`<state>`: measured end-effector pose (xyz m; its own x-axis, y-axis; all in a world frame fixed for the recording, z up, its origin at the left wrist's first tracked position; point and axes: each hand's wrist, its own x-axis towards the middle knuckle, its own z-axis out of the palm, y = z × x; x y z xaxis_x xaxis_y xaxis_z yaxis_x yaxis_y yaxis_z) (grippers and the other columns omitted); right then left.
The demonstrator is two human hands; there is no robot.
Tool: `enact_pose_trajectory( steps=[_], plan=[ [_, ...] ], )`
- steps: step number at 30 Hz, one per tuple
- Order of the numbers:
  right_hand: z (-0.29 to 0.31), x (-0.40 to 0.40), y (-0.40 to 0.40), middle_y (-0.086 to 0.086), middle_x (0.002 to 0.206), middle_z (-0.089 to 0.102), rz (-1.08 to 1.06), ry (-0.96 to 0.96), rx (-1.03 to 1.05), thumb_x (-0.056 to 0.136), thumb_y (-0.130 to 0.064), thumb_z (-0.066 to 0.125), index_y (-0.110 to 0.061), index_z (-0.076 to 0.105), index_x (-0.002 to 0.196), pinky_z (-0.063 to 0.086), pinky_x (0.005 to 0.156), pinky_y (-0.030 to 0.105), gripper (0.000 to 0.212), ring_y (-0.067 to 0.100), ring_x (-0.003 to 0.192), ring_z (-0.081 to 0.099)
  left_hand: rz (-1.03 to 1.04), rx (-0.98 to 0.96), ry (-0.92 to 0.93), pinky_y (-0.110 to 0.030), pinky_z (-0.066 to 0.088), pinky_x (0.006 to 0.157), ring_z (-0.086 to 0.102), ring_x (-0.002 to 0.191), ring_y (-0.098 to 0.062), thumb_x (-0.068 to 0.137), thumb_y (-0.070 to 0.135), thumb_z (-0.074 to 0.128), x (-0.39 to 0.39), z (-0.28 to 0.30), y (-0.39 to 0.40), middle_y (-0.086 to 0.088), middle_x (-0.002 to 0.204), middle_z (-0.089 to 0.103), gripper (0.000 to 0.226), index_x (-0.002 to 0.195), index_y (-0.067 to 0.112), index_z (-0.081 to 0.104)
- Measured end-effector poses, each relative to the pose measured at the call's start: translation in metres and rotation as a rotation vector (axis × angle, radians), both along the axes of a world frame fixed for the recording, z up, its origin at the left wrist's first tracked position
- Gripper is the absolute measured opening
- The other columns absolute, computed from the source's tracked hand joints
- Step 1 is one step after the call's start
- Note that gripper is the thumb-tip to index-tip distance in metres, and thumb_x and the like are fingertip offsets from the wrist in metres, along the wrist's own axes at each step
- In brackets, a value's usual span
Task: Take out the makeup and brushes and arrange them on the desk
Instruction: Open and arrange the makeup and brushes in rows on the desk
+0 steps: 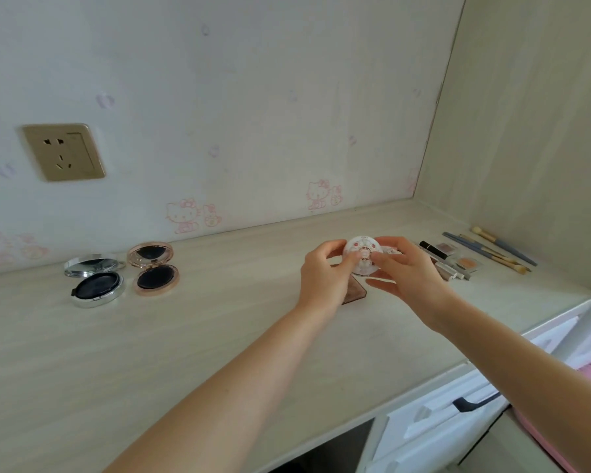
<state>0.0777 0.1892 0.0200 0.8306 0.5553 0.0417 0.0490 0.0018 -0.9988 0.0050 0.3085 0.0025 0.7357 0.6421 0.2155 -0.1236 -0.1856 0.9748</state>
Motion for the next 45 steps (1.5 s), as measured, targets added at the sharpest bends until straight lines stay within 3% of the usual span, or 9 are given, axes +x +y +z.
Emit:
enact_pose_trajectory(
  steps=[2,7,17,24,30,35,41,45],
  plan=[
    [0.007,-0.012,0.007,0.01,0.099,0.072,0.031,0.021,0.027,0.092,-0.016,0.061,-0.016,0.059,0.116,0.058,0.077,0.031,0.023,0.021,0.088,0.072,-0.011,-0.067,-0.019,-0.039,0.057,0.083,0.066,0.099,-0.012,0.084,0.026,0.07,-0.014,0.004,0.009,-0.002,0.109,0.067,0.029,0.11,0.013,0.068],
    [0.014,-0.042,0.03,0.011,0.099,0.072,0.078,0.032,0.033,0.091,-0.018,0.063,-0.018,0.062,0.113,0.059,0.076,0.032,0.022,0.023,0.087,0.072,-0.023,-0.167,-0.076,-0.027,0.059,0.073,0.07,0.087,-0.01,0.085,0.023,0.07,-0.055,0.014,0.029,-0.002,0.109,0.067,0.028,0.11,0.012,0.067],
    [0.01,-0.109,0.086,0.0,0.112,0.066,0.283,-0.092,-0.031,0.09,-0.02,0.064,-0.021,0.064,0.11,0.059,0.08,0.035,0.02,0.02,0.085,0.072,0.035,-0.288,-0.07,-0.034,0.058,0.08,0.07,0.094,-0.019,0.084,0.017,0.071,-0.153,0.009,0.081,-0.006,0.109,0.069,0.026,0.108,0.01,0.067],
    [-0.008,-0.159,0.122,0.003,0.111,0.063,0.429,-0.121,-0.108,0.092,-0.024,0.061,-0.027,0.06,0.116,0.06,0.077,0.036,0.025,0.019,0.081,0.072,0.086,-0.326,-0.003,-0.036,0.058,0.079,0.071,0.092,-0.024,0.086,0.017,0.069,-0.216,-0.011,0.115,-0.011,0.109,0.07,0.024,0.108,0.008,0.068],
    [-0.022,-0.187,0.141,0.011,0.105,0.069,0.504,0.121,-0.054,0.093,-0.019,0.06,-0.018,0.063,0.113,0.059,0.072,0.032,0.02,0.027,0.083,0.072,0.17,-0.241,0.005,-0.043,0.056,0.086,0.07,0.096,-0.022,0.083,0.023,0.071,-0.249,-0.023,0.127,-0.006,0.105,0.072,0.024,0.105,0.013,0.071],
    [-0.029,-0.199,0.149,0.022,0.109,0.066,0.462,0.429,0.054,0.094,-0.012,0.056,-0.005,0.061,0.115,0.058,0.079,0.041,0.023,0.038,0.086,0.069,0.169,-0.15,0.002,-0.041,0.052,0.093,0.068,0.101,-0.015,0.081,0.018,0.074,-0.257,-0.032,0.127,0.002,0.108,0.071,0.033,0.112,0.021,0.067],
    [-0.033,-0.198,0.146,0.023,0.101,0.069,0.466,0.497,0.091,0.095,-0.014,0.053,0.001,0.062,0.112,0.059,0.069,0.036,0.024,0.033,0.082,0.071,0.014,-0.19,-0.04,-0.036,0.05,0.095,0.063,0.111,-0.016,0.066,0.03,0.081,-0.259,-0.041,0.131,0.002,0.118,0.068,0.057,0.12,0.024,0.063],
    [-0.031,-0.193,0.142,0.017,0.098,0.07,0.525,0.383,-0.039,0.098,-0.02,0.05,-0.007,0.063,0.112,0.059,0.068,0.038,0.023,0.033,0.076,0.071,0.052,-0.193,-0.042,-0.045,0.048,0.098,0.065,0.107,-0.018,0.067,0.022,0.081,-0.259,-0.044,0.132,0.0,0.117,0.068,0.052,0.116,0.025,0.065]
  ],
)
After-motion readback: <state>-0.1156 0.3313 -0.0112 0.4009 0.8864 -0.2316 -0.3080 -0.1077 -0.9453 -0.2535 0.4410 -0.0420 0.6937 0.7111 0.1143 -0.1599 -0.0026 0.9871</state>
